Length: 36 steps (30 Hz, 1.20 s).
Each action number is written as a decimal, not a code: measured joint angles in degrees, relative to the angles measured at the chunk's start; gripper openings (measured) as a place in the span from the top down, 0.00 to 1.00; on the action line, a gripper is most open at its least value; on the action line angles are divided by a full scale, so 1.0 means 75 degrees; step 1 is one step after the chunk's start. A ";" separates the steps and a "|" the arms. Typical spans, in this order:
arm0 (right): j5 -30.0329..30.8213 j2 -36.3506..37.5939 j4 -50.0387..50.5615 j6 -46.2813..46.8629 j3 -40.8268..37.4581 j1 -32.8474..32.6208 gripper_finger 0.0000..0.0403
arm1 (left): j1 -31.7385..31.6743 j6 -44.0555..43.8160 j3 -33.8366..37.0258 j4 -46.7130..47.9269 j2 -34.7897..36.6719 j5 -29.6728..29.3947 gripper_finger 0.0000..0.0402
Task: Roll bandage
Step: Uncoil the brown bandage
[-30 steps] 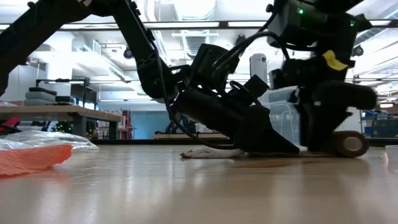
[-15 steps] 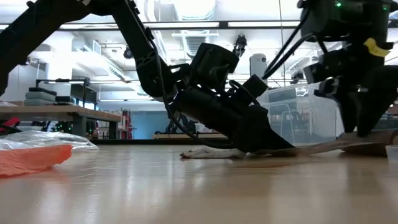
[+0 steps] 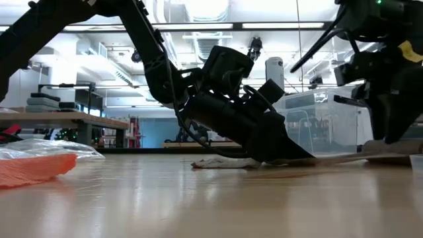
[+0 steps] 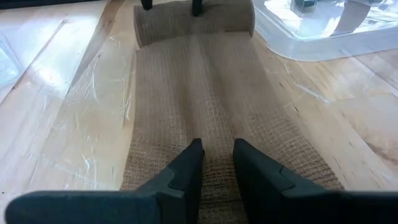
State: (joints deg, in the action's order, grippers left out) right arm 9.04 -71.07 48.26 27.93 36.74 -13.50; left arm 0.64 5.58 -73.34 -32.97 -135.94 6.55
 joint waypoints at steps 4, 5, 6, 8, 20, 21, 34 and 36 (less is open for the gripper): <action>0.0045 -0.0190 -0.0155 -0.0004 0.0001 0.0000 0.55 | 0.0000 -0.0078 0.0014 -0.0083 0.0001 0.0000 0.78; 0.0049 -0.0200 -0.0157 -0.0004 0.0001 0.0000 0.55 | 0.0000 -0.0116 0.0020 -0.0114 0.0024 0.0000 0.78; 0.0049 -0.0201 -0.0158 -0.0004 0.0001 0.0000 0.55 | 0.0000 -0.0167 0.0020 -0.0128 0.0032 -0.0003 0.78; 0.0048 -0.0196 -0.0167 0.0006 0.0001 0.0000 0.55 | 0.0000 -0.0221 0.0000 -0.0123 0.0120 0.0006 0.78; 0.0204 -0.0198 -0.0542 -0.0001 0.0016 0.0000 0.55 | 0.0009 -0.0189 -0.0404 0.0097 0.0300 -0.0006 0.78; 0.0247 -0.0200 -0.0585 -0.0004 0.0022 0.0000 0.55 | 0.0009 -0.0189 -0.0437 0.0086 0.0300 -0.0006 0.78; 0.0554 -0.0212 -0.0908 -0.0070 0.0019 0.0003 0.55 | 0.0006 -0.0241 -0.0869 -0.0032 0.0247 -0.0003 0.78; 0.0591 -0.0212 -0.0925 -0.0103 0.0019 0.0003 0.55 | 0.0006 -0.0242 -0.1232 0.0034 0.0133 -0.0003 0.78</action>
State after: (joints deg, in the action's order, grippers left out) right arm 13.47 -72.66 41.32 27.16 36.88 -13.47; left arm 0.69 3.77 -82.58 -32.71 -134.94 6.52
